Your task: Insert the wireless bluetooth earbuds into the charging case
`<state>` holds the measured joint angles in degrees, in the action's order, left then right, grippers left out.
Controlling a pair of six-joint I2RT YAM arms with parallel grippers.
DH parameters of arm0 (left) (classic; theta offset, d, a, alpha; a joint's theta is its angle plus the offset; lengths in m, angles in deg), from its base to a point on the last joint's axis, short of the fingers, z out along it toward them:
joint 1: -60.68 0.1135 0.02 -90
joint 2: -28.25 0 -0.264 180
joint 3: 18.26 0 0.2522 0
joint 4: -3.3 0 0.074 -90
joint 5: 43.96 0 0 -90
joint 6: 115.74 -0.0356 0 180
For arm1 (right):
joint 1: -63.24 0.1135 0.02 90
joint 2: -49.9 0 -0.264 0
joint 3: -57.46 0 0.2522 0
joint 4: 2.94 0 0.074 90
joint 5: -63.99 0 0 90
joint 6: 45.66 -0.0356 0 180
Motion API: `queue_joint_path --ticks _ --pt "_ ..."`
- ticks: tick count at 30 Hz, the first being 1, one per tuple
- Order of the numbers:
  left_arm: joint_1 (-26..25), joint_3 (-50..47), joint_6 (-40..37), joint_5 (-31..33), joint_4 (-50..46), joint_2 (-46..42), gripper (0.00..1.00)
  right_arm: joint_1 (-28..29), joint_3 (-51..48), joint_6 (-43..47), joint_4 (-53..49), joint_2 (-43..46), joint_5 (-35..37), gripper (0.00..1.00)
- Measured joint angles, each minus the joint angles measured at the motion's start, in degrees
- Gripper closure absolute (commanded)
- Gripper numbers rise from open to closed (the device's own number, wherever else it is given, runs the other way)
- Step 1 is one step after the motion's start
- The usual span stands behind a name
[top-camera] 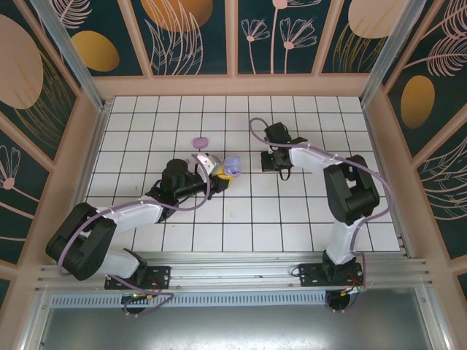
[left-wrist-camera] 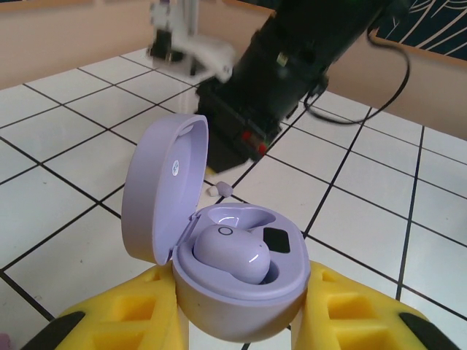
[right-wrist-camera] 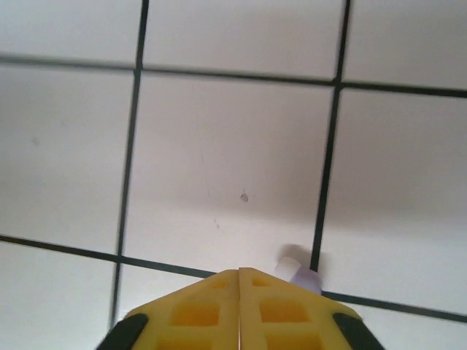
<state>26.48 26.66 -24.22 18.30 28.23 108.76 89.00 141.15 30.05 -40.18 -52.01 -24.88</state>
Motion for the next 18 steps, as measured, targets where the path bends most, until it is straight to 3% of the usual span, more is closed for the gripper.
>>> queue_joint_path --ticks 3,8,18 --pt "0.0 0.0 0.0 0.0 0.0 -0.3 1.0 -0.8 -0.7 -4.4 0.2 3.6 -0.1 0.78" --pt "0.0 0.0 0.0 0.0 0.0 -0.5 1.0 -4.9 -5.9 -11.5 2.3 6.6 -6.5 0.69" --pt "0.0 0.0 0.0 -0.2 0.0 -0.5 1.0 -8.5 -8.6 -13.5 3.5 3.4 -15.1 0.67"
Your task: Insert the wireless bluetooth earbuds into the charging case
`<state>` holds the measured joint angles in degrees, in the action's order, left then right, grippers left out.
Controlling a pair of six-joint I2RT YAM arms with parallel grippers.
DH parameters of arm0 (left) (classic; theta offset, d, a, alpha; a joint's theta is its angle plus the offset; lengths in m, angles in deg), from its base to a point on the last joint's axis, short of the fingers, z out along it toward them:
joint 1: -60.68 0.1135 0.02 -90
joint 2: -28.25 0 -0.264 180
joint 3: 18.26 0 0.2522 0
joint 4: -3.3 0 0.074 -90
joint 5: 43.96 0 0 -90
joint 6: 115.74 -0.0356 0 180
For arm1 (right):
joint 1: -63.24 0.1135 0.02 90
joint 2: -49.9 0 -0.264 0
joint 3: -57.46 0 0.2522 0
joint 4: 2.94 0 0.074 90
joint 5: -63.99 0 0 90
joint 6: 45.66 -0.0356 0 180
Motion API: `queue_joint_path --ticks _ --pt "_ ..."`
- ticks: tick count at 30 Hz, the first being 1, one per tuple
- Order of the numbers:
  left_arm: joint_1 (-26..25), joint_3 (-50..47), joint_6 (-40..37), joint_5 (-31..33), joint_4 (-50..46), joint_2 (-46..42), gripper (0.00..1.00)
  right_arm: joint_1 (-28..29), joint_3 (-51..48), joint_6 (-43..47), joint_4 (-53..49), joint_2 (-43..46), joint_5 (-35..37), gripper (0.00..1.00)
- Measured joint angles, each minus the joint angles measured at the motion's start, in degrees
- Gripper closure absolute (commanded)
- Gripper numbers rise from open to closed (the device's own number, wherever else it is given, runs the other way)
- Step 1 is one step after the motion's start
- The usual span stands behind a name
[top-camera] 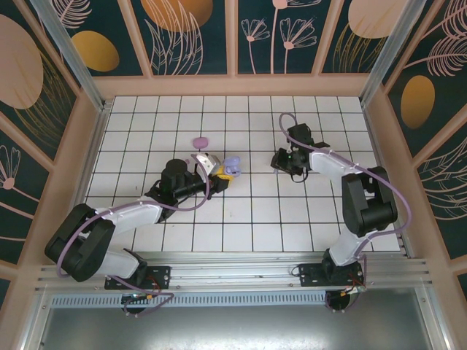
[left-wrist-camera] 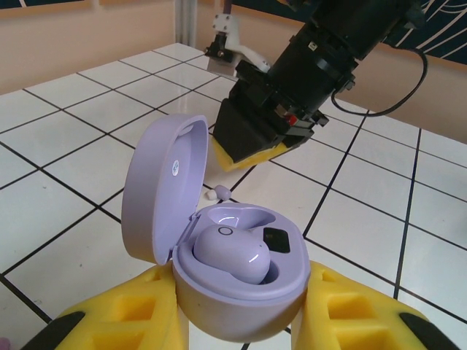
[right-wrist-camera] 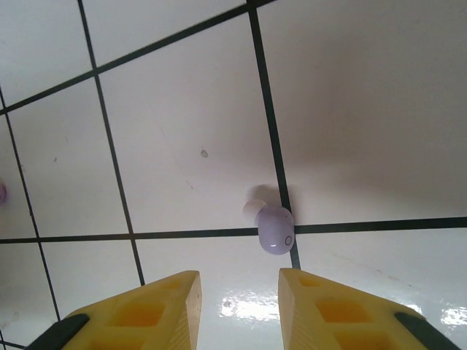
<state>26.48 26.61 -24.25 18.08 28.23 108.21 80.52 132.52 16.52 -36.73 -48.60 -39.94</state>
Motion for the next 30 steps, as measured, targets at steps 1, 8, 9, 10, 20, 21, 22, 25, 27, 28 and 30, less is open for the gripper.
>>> queue_joint_path --ticks 1,8,9,10,20,21,22,25,27,28,30 --pt "0.0 0.0 0.0 0.0 0.0 0.0 1.0 -0.3 0.0 0.0 0.2 -0.6 -0.4 0.67" --pt "0.0 0.0 0.0 0.0 0.0 -0.3 1.0 -2.0 0.0 0.5 0.2 -3.7 -2.2 0.72" --pt "0.0 0.0 0.0 0.0 0.0 -0.3 1.0 -2.2 0.0 0.7 0.2 -4.0 -2.3 0.73" --pt "0.0 0.0 0.0 0.0 0.0 -0.3 1.0 -2.3 0.0 0.9 0.2 -4.2 -2.5 0.73" --pt "0.0 0.0 0.0 0.0 0.0 -0.2 1.0 -1.0 1.7 2.4 -1.1 -5.1 -0.5 0.87" --pt "0.0 0.0 0.0 0.0 0.0 -0.2 1.0 -0.3 1.7 2.4 -1.3 -5.1 0.0 0.88" --pt "0.0 0.0 0.0 0.0 0.0 -0.1 1.0 0.4 1.7 2.4 -1.4 -5.1 0.5 0.89" --pt "0.0 0.0 0.0 0.0 0.0 0.1 1.0 3.2 2.5 2.4 -2.4 -5.1 1.9 0.93" --pt "0.0 0.0 0.0 0.0 0.0 0.1 1.0 4.7 3.5 2.4 -3.0 -5.4 2.4 0.94" --pt "0.0 0.0 0.0 0.0 0.0 0.1 1.0 5.1 4.2 2.4 -3.0 -5.8 2.7 0.94" --pt "0.0 0.0 0.0 0.0 0.0 0.1 1.0 5.4 5.5 2.4 -3.1 -7.0 3.6 0.94"
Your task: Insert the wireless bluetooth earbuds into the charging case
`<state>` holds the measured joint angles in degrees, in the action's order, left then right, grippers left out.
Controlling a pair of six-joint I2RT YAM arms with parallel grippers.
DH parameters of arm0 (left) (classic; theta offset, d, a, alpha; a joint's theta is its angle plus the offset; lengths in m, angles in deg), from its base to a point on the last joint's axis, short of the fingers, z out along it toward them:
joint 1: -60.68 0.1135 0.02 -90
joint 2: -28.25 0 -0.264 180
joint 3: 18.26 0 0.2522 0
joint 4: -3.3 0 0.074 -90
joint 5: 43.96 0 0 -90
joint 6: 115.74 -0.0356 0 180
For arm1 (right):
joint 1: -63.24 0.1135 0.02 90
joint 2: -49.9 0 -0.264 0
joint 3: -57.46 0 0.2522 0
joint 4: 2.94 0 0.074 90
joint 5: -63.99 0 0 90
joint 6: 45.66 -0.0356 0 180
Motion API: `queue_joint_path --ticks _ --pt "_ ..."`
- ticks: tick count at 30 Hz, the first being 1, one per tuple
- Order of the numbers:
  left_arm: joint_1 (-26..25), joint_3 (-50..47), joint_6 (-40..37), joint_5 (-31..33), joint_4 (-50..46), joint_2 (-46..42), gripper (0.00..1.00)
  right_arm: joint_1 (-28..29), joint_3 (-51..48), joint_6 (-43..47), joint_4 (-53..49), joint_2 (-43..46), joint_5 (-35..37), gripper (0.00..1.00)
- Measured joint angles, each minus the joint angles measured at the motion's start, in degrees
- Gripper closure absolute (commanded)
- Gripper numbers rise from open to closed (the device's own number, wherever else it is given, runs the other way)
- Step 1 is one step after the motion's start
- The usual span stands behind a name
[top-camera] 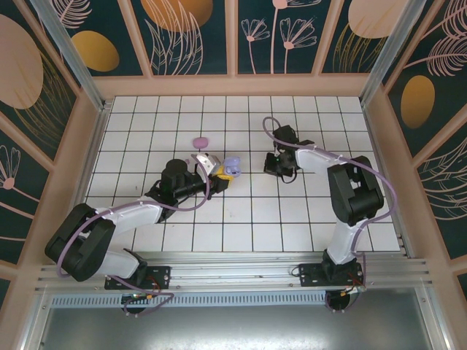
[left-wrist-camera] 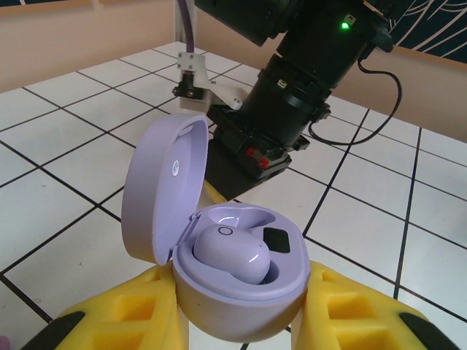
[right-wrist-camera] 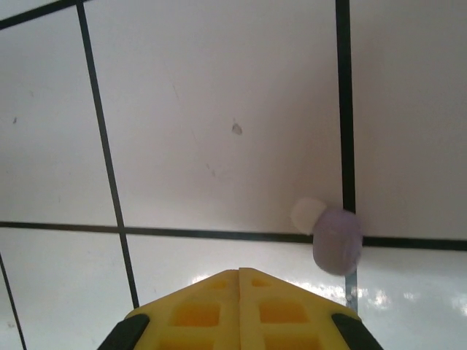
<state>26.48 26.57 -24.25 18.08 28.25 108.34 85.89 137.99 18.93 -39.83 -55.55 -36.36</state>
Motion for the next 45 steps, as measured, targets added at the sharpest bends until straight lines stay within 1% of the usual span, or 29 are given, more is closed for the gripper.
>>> queue_joint_path --ticks 6,20,30,35,41,45 --pt "0.0 0.0 0.0 0.0 0.0 0.0 1.0 -0.9 0.7 0.6 -0.4 -2.6 1.8 0.95" --pt "0.0 0.0 -0.5 0.0 0.0 0.0 1.0 -1.7 1.4 3.7 -3.4 -2.8 7.0 0.96" --pt "0.0 0.0 -0.5 0.0 0.0 0.0 1.0 -5.9 2.4 5.5 -6.0 -2.8 10.2 0.97" --pt "0.0 0.0 -0.9 0.0 -0.2 0.0 1.0 -7.3 3.1 5.6 -6.9 -2.1 10.6 0.98" --pt "0.0 0.0 -1.0 0.0 -0.4 0.0 1.0 -7.6 3.3 5.5 -7.4 1.9 10.3 0.98" --pt "0.0 0.0 -1.0 0.0 -0.4 0.0 1.0 -8.3 6.0 5.3 -8.0 1.4 10.3 0.99"
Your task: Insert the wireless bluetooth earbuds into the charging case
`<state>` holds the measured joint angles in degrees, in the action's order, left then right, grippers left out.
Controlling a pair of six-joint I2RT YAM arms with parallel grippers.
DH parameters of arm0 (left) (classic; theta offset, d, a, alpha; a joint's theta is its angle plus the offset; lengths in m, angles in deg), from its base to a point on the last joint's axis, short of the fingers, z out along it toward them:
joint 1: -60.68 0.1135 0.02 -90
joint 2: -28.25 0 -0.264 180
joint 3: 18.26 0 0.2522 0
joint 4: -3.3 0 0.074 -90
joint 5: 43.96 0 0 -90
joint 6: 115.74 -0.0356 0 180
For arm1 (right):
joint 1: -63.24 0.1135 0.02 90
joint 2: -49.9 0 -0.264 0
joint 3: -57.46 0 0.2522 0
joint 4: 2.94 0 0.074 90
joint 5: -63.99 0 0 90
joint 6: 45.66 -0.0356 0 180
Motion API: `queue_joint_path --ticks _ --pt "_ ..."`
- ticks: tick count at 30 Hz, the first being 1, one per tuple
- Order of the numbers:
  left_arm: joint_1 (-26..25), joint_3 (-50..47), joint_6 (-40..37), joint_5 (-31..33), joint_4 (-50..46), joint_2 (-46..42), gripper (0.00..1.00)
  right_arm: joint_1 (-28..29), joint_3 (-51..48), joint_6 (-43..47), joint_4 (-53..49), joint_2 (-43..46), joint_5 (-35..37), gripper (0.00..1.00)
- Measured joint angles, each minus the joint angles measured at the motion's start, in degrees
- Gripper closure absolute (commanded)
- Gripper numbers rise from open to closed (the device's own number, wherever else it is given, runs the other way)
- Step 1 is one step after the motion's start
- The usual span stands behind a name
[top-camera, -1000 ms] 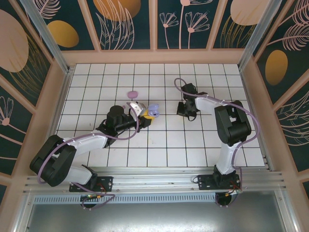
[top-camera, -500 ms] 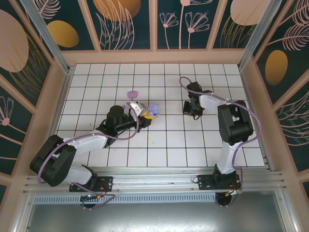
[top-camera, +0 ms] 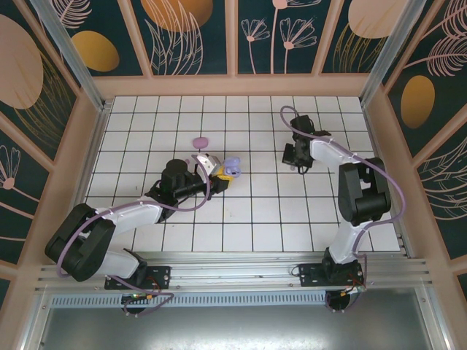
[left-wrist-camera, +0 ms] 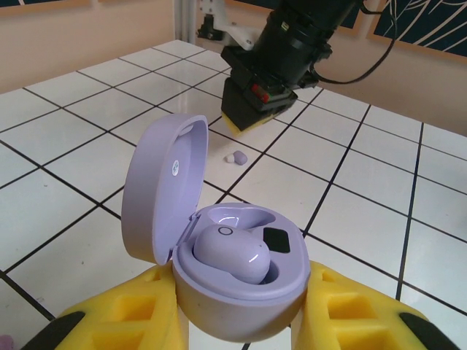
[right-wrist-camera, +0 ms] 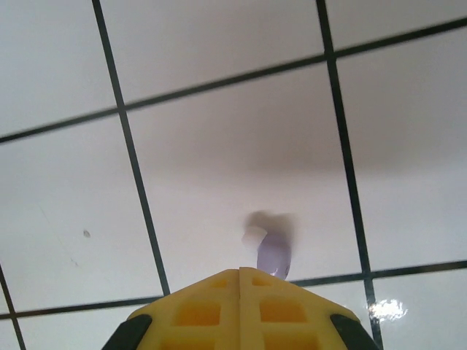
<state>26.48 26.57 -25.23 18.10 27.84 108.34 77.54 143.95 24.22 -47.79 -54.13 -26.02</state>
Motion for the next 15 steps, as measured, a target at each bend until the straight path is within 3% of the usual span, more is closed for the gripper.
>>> queue_joint_path --ticks 15 --pt "0.0 -0.7 -0.1 0.2 -0.1 -1.1 1.0 -1.6 7.3 -1.1 -1.8 -11.4 0.5 1.0"
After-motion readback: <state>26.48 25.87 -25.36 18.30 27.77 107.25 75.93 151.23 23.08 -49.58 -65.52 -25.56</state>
